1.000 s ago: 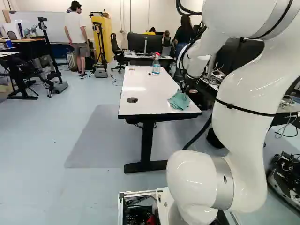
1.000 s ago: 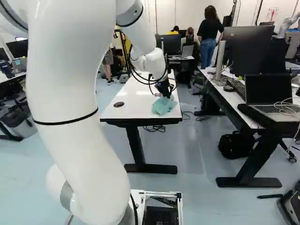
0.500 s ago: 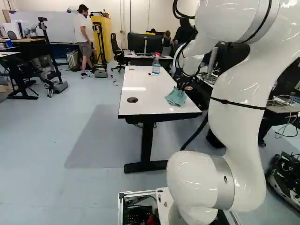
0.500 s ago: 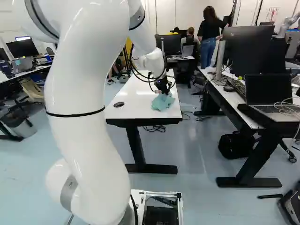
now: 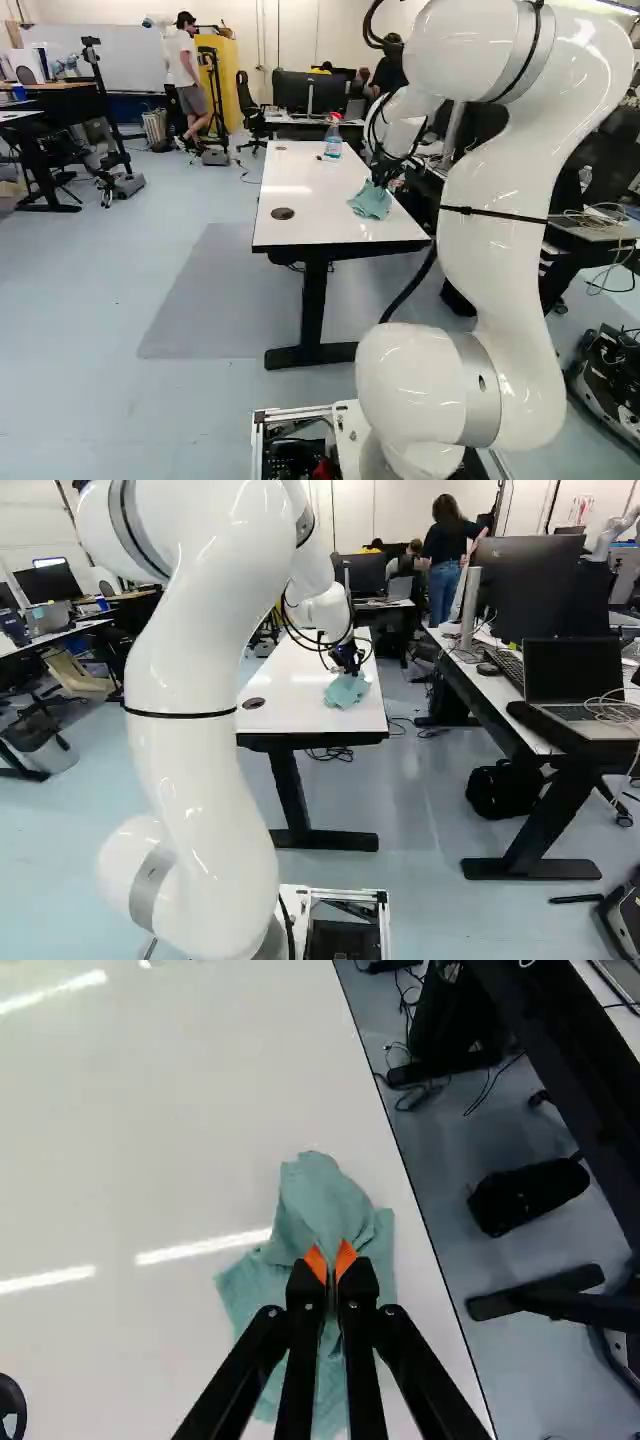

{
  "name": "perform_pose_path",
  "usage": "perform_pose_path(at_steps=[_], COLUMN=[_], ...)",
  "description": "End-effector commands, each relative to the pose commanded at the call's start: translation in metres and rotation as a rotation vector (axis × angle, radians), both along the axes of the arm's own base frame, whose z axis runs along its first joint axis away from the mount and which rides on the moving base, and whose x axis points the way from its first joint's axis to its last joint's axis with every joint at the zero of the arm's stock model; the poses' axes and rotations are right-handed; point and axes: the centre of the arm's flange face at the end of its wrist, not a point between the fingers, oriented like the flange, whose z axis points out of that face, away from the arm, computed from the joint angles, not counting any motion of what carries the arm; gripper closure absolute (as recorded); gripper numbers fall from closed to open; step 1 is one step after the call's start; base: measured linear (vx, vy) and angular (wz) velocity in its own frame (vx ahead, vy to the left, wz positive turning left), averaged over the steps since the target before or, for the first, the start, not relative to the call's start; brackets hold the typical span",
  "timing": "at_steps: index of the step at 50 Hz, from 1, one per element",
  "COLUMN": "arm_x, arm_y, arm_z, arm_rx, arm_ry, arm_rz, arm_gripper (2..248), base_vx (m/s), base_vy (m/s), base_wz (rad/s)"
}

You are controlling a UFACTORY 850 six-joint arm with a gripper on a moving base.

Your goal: Clean the table with the green towel

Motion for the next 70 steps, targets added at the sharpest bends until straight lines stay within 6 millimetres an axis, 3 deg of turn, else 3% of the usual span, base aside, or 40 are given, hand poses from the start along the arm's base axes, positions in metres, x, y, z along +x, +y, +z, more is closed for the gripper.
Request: perform_pose_path(at_steps=[18, 37, 59, 70], arm_x=[0.029, 0.035, 0.035, 0.025], arm_y=[-0.009, -0.01, -0.01, -0.005], arm_z=[-0.018, -0.044, -0.044, -0.043], arm_rx=[0.001, 0.009, 0.009, 0.012], arm_ry=[0.003, 0.036, 0.037, 0.046], arm_rz=[-0.002, -0.002, -0.002, 0.002], arm_gripper=[219, 219, 219, 219], base_vx=[0.0, 0.0, 0.0, 0.0], base_vy=[0.0, 0.0, 0.0, 0.0], base_wz=[0.0, 0.0, 0.0, 0.0])
